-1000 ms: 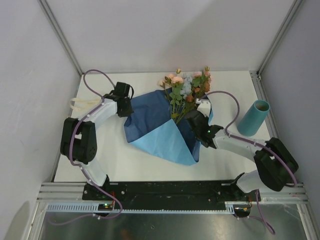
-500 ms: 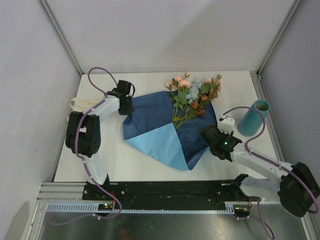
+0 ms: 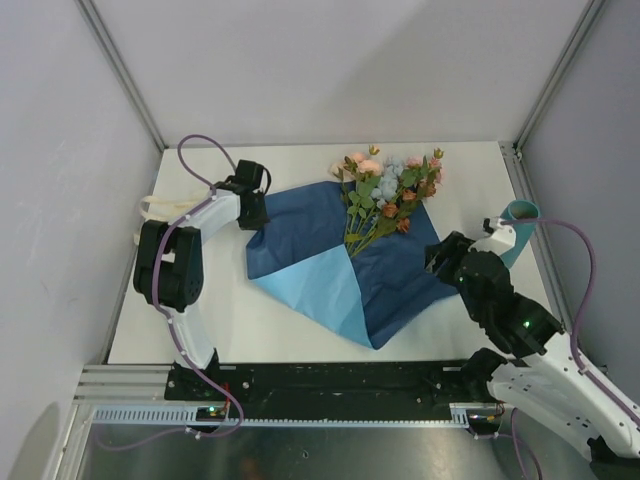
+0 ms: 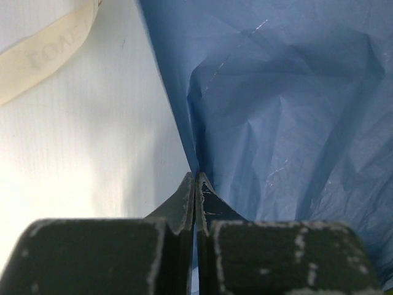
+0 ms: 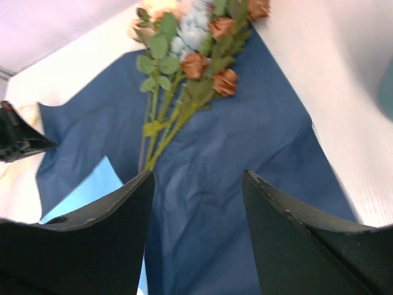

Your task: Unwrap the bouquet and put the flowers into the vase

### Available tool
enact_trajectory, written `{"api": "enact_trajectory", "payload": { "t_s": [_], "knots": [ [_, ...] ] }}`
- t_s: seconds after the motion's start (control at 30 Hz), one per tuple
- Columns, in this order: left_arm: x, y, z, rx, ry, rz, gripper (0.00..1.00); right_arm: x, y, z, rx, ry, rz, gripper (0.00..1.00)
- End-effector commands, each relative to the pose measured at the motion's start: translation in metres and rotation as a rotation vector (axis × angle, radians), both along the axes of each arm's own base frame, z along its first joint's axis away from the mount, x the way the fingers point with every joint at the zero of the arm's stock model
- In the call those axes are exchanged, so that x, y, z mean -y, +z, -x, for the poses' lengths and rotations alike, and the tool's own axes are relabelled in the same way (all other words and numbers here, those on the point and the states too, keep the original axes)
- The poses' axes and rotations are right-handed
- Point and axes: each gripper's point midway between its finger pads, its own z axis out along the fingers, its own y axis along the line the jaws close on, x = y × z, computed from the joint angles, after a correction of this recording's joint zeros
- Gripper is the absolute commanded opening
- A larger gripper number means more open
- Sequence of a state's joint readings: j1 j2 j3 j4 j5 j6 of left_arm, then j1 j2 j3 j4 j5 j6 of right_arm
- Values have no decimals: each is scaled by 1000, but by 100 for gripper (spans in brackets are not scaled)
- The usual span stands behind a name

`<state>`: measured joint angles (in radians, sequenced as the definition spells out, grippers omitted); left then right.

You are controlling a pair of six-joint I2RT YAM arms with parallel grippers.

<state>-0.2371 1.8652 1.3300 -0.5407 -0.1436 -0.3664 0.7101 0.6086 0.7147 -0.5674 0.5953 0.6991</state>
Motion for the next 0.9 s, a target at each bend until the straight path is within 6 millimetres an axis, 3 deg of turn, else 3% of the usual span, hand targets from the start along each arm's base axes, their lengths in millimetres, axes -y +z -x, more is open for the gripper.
{"api": "enact_trajectory", "payload": {
  "t_s": [0.0,0.1,0.17,0.27,0.43,0.57,0.7,0.77,0.87],
  "knots": [
    [6,12,-13,41,2,34,0,-23,43,-17,120,101,0,65],
    [8,13,-14,43,3,44,0,-39,37,-27,76,147,33,65],
    [9,14,-15,44,4,51,0,-47,22,-31,19,166,47,63],
    [10,13,-16,42,7,56,0,-52,-18,-28,-134,153,43,56],
    [10,11,-19,40,19,59,0,-56,-89,-4,-318,150,8,53],
    [11,11,-24,43,24,67,0,-51,-123,7,-355,138,-13,52],
    [12,9,-30,40,16,74,0,-57,-145,12,-325,181,-53,50],
    [13,8,-31,37,14,84,3,-71,-148,13,-294,266,-77,51],
    [12,18,-32,59,19,89,24,-101,-131,13,-223,424,-115,51]
  ]
}}
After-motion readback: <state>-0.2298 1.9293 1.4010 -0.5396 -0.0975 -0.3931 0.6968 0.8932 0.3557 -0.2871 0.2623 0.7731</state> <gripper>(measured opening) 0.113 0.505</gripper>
